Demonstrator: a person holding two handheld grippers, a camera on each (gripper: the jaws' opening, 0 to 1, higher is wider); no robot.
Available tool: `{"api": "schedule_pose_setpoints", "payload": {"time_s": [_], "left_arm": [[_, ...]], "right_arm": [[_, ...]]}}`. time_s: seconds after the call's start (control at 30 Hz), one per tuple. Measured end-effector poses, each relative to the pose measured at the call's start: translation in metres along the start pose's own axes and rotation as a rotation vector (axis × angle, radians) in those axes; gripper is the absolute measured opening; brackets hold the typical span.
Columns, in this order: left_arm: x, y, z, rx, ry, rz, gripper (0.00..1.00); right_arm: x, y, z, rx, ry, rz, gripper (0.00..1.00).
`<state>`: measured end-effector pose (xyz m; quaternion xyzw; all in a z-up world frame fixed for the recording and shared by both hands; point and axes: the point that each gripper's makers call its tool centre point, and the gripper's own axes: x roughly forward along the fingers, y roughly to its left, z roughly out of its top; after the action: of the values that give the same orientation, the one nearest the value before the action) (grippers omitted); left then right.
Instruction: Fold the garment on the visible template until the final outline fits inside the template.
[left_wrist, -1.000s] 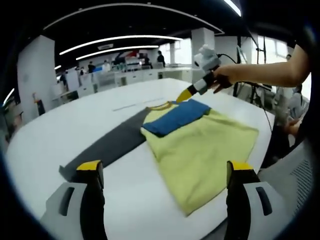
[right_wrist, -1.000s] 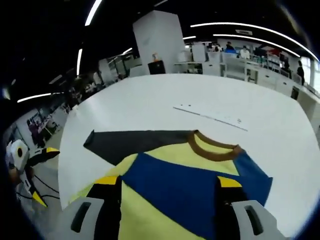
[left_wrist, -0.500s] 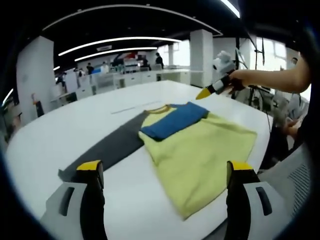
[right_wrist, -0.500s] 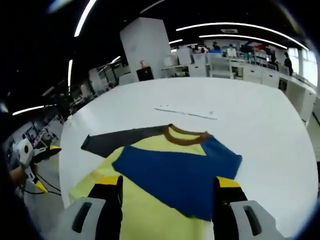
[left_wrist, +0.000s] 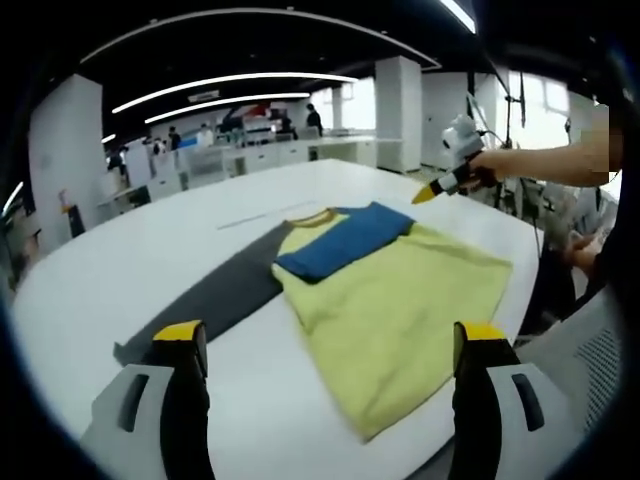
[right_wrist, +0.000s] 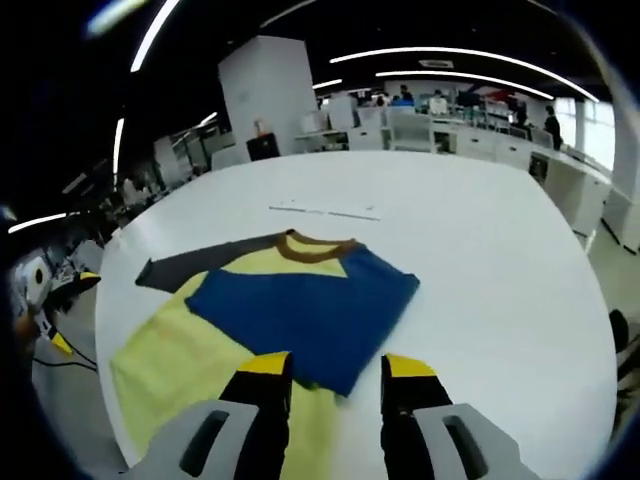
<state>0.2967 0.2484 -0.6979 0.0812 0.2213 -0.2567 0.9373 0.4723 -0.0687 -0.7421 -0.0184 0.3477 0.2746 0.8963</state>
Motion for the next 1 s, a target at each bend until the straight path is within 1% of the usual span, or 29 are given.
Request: {"api": "schedule_pose_setpoints", "payload": {"time_s": [0.17, 0.3, 0.37, 0.6, 0.73, 1.0], "left_arm": [[0.001, -0.002, 0.001, 0.0, 0.0, -0.003, 0.99], [0.002, -0.003, 0.002, 0.004, 0.005, -0.002, 0.99], [0.003, -0.003, 0.002, 0.003, 0.005, -0.002, 0.99], [0.003, -0.002, 0.0, 0.008, 0.014, 0.0, 0.99], [0.003, -0.001, -0.001, 0.007, 0.015, 0.003, 0.99], [0.001, 0.001, -0.006, 0.008, 0.028, 0.009, 0.99]], "right_arm": [[0.003, -0.01, -0.011, -0.001, 0.009, -0.022, 0.22], [0.008, -0.013, -0.02, -0.025, 0.034, -0.034, 0.17], [0.009, -0.01, -0.026, -0.036, 0.052, -0.038, 0.16], [0.014, -0.002, -0.04, -0.045, 0.082, -0.032, 0.14], [0.018, 0.003, -0.043, -0.038, 0.085, -0.027, 0.13], [0.024, 0.01, -0.043, -0.001, 0.082, -0.006, 0.12]]}}
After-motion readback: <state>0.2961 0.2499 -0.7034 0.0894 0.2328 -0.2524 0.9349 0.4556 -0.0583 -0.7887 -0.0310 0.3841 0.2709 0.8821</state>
